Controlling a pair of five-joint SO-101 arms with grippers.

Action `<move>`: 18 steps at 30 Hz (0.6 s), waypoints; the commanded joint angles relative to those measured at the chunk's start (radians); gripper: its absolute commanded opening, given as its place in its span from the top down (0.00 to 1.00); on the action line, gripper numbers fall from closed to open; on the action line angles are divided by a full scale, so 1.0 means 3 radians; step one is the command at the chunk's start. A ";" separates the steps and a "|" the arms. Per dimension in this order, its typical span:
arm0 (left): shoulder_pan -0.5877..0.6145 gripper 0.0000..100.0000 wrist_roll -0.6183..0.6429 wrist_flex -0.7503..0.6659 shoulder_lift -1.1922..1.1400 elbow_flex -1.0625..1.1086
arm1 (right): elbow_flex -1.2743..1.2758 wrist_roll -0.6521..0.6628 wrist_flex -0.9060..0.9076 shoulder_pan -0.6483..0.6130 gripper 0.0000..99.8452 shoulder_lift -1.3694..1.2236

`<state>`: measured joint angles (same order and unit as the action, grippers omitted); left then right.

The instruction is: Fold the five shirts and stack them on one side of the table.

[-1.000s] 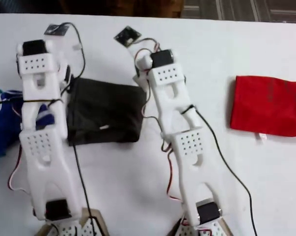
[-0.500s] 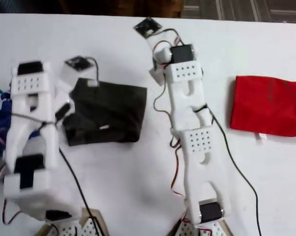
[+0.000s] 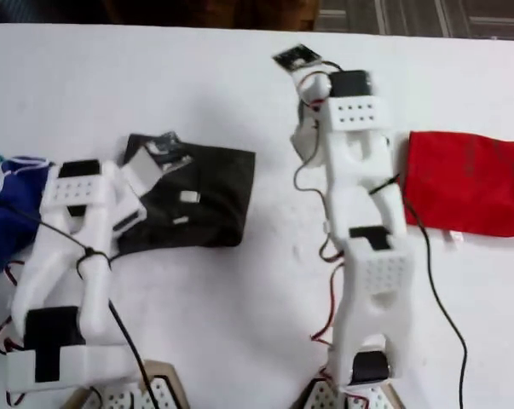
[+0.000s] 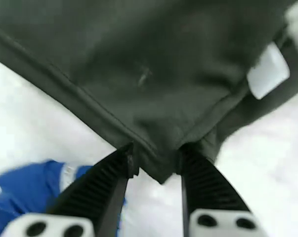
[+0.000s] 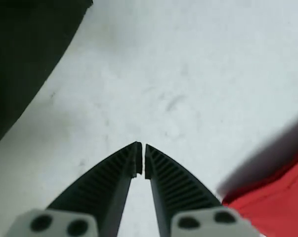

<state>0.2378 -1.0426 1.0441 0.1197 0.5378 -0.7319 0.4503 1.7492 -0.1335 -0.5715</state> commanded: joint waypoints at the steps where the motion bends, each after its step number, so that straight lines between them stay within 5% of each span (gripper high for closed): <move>1: -0.0031 0.85 -0.0148 -0.0194 0.0133 -0.0013 | 0.0210 -0.0015 0.0064 0.0238 0.98 0.0468; 14: -0.0041 0.85 -0.0205 -0.0194 0.0133 0.0008 | 0.0394 -0.0015 0.0064 0.0427 0.98 0.0606; 18: -0.0041 0.94 -0.0205 -0.0118 0.0143 -0.0008 | 0.0394 -0.0015 0.0064 0.0427 0.98 0.0596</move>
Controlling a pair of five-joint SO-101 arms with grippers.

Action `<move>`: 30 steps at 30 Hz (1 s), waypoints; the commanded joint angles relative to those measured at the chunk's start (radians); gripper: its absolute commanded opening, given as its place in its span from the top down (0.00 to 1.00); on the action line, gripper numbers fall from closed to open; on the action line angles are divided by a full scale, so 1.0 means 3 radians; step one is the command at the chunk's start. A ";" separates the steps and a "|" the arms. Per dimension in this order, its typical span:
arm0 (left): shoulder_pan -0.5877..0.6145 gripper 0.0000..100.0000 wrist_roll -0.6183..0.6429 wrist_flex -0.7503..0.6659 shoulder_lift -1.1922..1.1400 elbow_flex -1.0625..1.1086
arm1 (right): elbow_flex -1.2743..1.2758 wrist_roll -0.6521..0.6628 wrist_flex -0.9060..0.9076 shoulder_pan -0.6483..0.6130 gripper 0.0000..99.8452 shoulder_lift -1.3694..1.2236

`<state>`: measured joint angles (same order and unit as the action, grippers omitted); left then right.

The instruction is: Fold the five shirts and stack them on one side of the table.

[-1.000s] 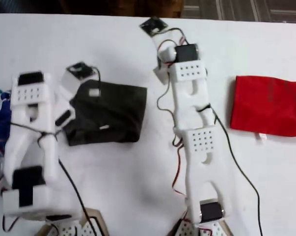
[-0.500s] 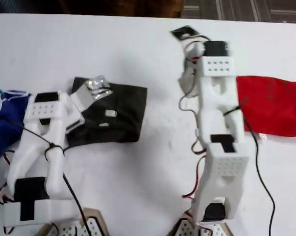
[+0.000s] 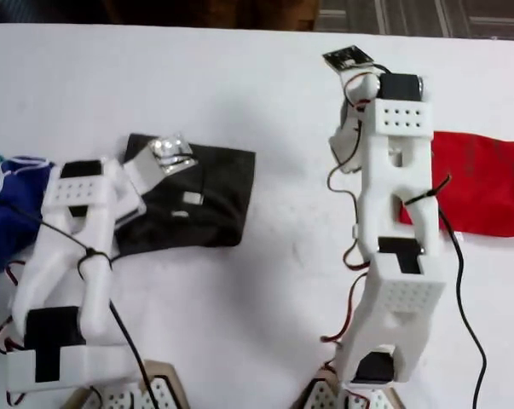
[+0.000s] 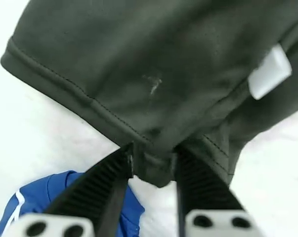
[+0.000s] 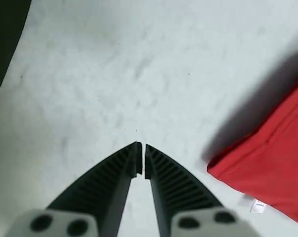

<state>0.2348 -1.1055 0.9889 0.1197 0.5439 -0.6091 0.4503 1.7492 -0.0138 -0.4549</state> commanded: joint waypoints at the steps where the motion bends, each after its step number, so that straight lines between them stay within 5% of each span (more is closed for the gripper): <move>1: -0.0056 0.96 0.0005 0.0107 0.0143 -0.0038 | -0.0015 -0.0015 0.0064 0.0028 0.98 0.0207; 16: -0.0302 0.97 0.0245 0.1289 0.0143 -0.0939 | -0.0015 -0.0015 0.0064 0.0023 0.98 0.0228; 30: 0.0174 0.97 -0.0445 0.1534 0.0159 -0.0432 | -0.0036 -0.0020 0.0059 0.0023 0.98 0.0228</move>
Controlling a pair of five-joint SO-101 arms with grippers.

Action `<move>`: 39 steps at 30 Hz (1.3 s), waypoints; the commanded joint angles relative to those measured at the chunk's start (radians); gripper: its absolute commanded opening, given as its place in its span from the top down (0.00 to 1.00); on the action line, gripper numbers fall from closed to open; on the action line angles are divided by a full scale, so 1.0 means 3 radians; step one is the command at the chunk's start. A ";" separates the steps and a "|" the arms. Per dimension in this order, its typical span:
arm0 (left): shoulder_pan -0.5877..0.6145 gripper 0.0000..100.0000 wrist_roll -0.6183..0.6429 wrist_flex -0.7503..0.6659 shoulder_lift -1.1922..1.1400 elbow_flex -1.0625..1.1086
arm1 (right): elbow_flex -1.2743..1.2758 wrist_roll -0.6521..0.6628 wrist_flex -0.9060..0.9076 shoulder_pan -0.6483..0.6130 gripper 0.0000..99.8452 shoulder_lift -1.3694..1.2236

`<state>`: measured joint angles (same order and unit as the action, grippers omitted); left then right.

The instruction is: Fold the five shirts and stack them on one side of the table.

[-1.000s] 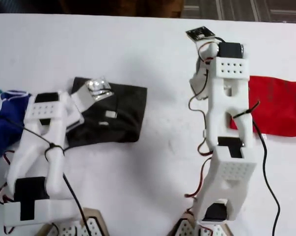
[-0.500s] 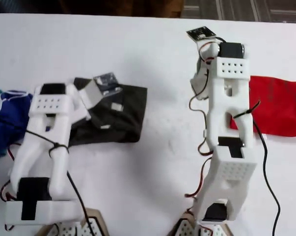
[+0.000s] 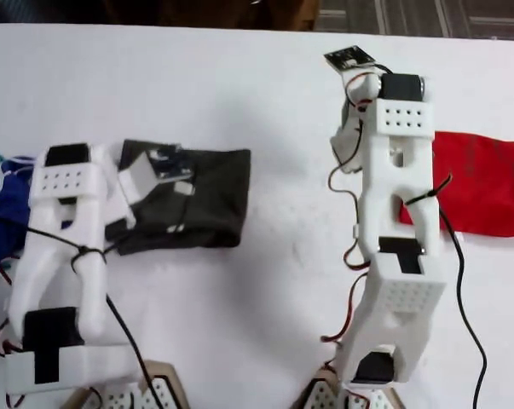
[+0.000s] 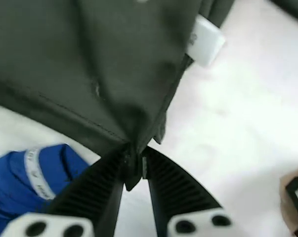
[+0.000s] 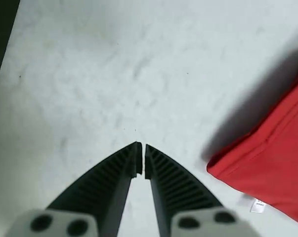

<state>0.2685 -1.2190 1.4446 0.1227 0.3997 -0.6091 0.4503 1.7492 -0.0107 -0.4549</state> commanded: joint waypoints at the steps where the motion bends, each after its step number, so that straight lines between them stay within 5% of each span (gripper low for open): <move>1: 0.0051 0.97 -0.0061 0.0015 0.0148 0.0095 | -0.0036 -0.0020 0.0059 0.0013 0.98 0.0222; 6: -0.0031 0.97 -0.0046 0.0026 0.0153 0.0141 | -0.0036 -0.0020 0.0033 0.0018 0.98 0.0228; 12: 0.0015 0.84 0.0128 0.0031 0.0153 0.0018 | -0.0036 -0.0020 0.0033 0.0028 0.98 0.0228; 22: 0.0020 0.83 0.0240 0.0358 0.0148 -0.0575 | -0.0036 -0.0020 0.0018 0.0028 0.98 0.0207; 30: -0.0286 0.83 0.2307 -0.0783 0.0092 -0.0800 | -0.0036 -0.0036 0.0018 0.0028 0.98 0.0202; 34: -0.0394 0.83 0.2567 -0.1417 -0.0169 -0.0442 | -0.0036 -0.0031 0.0018 0.0018 0.98 0.0202; 39: -0.0297 0.83 0.2552 -0.1678 -0.0690 -0.0335 | -0.0036 -0.0031 0.0013 0.0013 0.98 0.0197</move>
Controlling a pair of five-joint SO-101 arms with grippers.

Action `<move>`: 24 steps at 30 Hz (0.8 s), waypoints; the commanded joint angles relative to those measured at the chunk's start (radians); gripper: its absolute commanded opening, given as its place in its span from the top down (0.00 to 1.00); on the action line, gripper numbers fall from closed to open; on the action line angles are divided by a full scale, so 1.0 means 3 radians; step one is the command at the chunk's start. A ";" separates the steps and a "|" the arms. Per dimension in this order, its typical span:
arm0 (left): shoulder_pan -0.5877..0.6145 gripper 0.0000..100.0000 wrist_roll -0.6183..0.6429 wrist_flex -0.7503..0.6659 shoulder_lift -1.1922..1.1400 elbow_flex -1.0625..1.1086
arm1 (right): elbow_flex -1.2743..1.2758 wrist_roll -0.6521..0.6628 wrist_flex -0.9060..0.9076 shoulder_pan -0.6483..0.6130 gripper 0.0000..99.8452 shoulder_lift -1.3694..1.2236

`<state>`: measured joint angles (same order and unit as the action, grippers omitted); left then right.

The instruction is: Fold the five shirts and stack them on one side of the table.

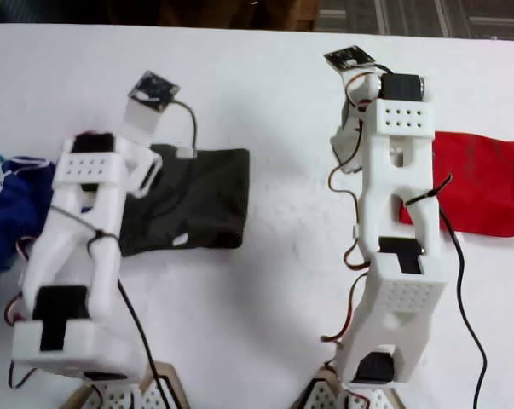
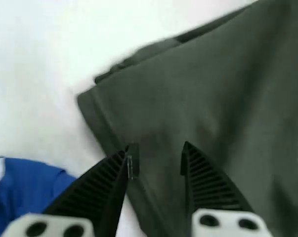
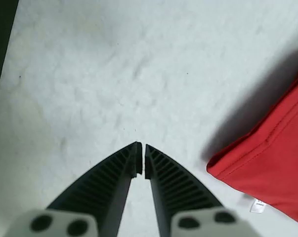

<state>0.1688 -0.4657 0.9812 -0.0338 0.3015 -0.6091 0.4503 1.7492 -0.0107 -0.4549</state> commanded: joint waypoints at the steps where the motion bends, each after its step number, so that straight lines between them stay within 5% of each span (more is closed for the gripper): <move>1: 0.0056 0.83 0.0041 -0.0143 -0.0266 -0.0038 | -0.0036 -0.0031 0.0013 0.0013 0.98 0.0197; 8: 0.0107 0.83 0.0061 -0.0107 -0.0598 -0.0274 | -0.0010 -0.0036 -0.0105 0.0008 0.98 0.0192; 16: 0.0133 0.83 0.0061 0.0511 -0.0286 -0.0463 | -0.0010 -0.0041 -0.0125 -0.0197 0.98 0.0192; 24: 0.0215 0.83 0.0031 0.1412 0.0194 -0.0427 | -0.0005 -0.0041 0.0038 -0.1056 0.98 0.0192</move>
<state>0.2225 -0.4565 1.3249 -0.0476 0.2018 -0.6076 0.4442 1.7369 -0.2194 -0.4549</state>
